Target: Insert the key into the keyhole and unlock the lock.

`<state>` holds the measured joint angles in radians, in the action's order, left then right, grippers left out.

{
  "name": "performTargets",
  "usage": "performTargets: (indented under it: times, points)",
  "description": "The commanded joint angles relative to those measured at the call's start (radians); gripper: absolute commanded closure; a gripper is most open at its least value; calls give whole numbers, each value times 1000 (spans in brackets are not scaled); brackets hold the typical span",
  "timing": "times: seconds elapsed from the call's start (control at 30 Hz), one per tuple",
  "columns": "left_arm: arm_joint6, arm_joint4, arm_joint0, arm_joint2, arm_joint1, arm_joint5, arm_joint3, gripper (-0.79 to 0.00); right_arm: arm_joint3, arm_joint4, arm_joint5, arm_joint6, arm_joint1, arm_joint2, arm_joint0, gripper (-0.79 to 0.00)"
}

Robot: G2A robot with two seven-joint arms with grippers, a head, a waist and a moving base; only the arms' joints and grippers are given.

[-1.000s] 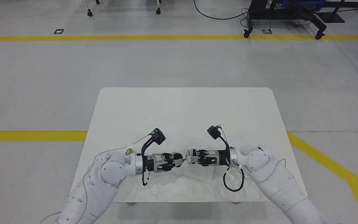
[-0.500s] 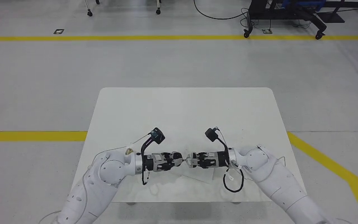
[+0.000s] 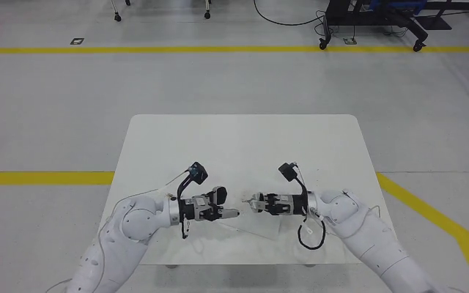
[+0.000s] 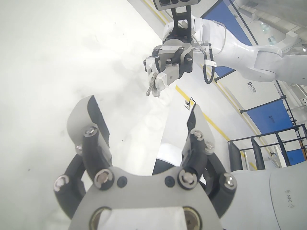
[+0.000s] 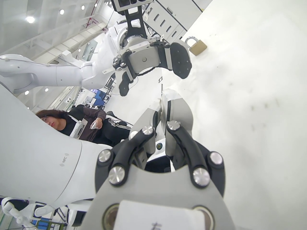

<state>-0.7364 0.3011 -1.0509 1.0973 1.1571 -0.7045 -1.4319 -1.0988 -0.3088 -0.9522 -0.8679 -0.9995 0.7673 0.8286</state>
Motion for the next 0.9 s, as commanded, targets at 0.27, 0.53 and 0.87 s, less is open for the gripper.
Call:
performTargets:
  times: [0.27,0.53,0.87]
  points:
    - [-35,146,-78,258,-61,83,-153,-785,9,2,-60,164,31,133,50,0]
    - [-25,239,-97,240,-62,99,-178,-785,3,3,-60,172,31,137,55,0]
    - [151,897,-430,363,-87,453,-539,-785,3,3,-60,172,31,137,55,0]
